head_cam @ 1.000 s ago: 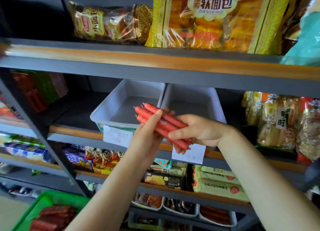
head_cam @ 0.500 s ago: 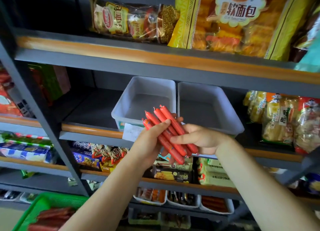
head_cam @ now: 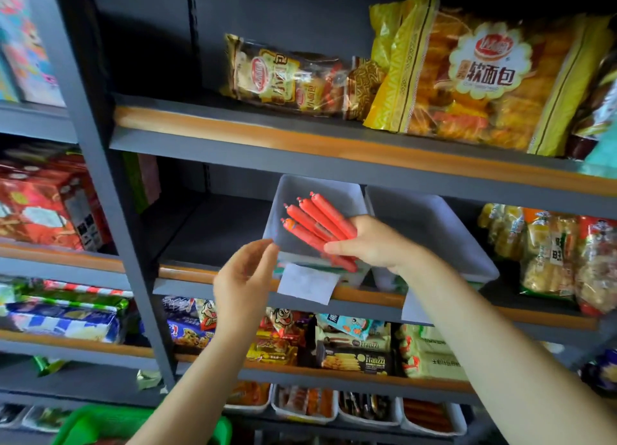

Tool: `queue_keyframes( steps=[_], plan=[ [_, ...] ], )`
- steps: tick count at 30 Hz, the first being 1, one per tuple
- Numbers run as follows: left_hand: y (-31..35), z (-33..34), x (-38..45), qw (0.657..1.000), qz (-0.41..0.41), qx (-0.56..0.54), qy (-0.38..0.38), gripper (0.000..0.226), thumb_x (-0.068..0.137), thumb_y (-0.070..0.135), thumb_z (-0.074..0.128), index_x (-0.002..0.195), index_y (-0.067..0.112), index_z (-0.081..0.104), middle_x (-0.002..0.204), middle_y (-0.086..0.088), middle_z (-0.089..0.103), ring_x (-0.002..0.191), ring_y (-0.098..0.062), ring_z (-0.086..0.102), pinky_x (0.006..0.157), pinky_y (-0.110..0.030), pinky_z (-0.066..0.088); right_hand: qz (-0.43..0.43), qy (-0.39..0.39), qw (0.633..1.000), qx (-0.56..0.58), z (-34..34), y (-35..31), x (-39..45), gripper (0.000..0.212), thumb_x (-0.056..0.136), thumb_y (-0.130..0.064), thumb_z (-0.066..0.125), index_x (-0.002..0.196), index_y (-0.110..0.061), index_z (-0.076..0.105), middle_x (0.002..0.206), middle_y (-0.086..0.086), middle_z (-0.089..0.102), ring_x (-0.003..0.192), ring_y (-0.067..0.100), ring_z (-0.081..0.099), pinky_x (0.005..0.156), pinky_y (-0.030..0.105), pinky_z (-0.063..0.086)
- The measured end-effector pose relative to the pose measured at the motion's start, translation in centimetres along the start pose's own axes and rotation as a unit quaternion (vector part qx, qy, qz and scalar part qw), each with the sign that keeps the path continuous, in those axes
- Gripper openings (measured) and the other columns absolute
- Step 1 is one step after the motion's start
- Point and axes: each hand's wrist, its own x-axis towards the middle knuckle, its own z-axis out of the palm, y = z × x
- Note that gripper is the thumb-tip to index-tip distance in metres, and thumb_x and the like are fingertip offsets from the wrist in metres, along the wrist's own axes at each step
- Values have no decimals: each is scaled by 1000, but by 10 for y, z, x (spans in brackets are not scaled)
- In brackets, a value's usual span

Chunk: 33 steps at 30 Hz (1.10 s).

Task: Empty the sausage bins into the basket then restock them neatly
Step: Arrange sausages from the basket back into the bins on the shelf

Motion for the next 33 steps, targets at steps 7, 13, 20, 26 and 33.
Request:
queue_keyframes(
  steps=[7, 13, 20, 26, 33],
  plan=[
    [-50, -7, 25, 973, 83, 182, -114, 47, 99, 24, 54, 146, 21, 47, 153, 7, 40, 141, -9, 33, 116, -41, 35, 87, -33, 969, -230, 2, -9, 75, 22, 83, -26, 75, 96, -12, 62, 87, -1, 67, 80, 16, 65, 71, 27, 50],
    [-64, -3, 23, 957, 111, 254, -81, 52, 99, 29, 53, 149, 33, 39, 121, 10, 62, 122, -15, 52, 96, -44, 46, 187, -43, 929, -316, 15, 28, 124, 38, 79, -32, 77, 107, -14, 59, 102, 6, 64, 91, 22, 62, 84, 36, 52],
    [-70, -1, 18, 942, 118, 304, -80, 63, 99, 28, 52, 153, 39, 23, 103, 19, 51, 105, -13, 53, 90, -37, 39, 149, -19, 940, -306, 13, 40, 134, 43, 86, -21, 73, 126, -10, 62, 120, 8, 66, 104, 26, 64, 82, 31, 48],
    [-69, 1, 17, 947, 103, 297, -67, 61, 99, 29, 51, 152, 43, 23, 104, 16, 56, 104, -12, 52, 95, -38, 35, 104, 39, 965, -237, 7, 43, 134, 23, 89, -2, 64, 109, -10, 73, 114, 9, 69, 103, 22, 64, 83, 26, 45],
    [-60, -24, 22, 971, 81, 203, -99, 53, 97, 28, 51, 146, 44, 37, 119, 20, 58, 100, 3, 50, 82, -22, 46, -61, 43, 995, 68, 54, -33, 52, 6, 92, -13, 65, 88, -15, 69, 80, 7, 71, 69, 17, 64, 61, 27, 49]
  ],
)
